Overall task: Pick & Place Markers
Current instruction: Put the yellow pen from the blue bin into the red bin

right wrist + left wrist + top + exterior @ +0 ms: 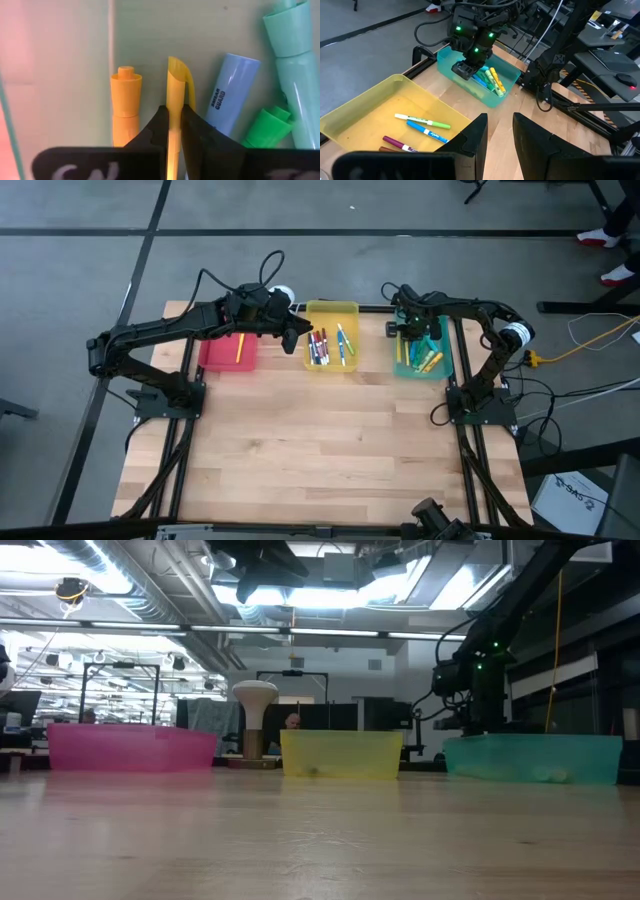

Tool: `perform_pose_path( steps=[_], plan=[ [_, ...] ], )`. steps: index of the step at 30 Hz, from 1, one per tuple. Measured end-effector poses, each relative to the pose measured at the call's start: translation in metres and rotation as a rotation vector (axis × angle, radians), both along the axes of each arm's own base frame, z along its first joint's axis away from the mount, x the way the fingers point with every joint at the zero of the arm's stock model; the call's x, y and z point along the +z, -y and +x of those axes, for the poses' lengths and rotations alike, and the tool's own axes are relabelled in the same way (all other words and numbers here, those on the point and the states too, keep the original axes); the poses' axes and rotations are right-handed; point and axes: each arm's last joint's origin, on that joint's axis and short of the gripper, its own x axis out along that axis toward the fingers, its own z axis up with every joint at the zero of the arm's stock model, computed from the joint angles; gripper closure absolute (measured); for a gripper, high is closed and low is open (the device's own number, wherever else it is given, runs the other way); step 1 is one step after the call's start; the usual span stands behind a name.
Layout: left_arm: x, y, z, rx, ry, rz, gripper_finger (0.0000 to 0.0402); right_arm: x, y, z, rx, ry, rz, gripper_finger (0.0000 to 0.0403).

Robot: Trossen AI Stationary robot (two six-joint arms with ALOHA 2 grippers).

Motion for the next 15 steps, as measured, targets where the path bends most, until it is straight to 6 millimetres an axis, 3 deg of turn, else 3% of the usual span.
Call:
perform_pose_path(
  steps=[12,15],
  plan=[
    [0.000,0.000,0.000,-0.001,0.000,0.001,0.0315,0.010,-0.003,-0.003,0.017,0.005,-0.026,0.0377],
    [0.000,0.000,0.000,-0.001,0.000,0.001,0.0315,0.017,-0.005,-0.003,0.019,0.019,-0.041,0.0394]
  ],
)
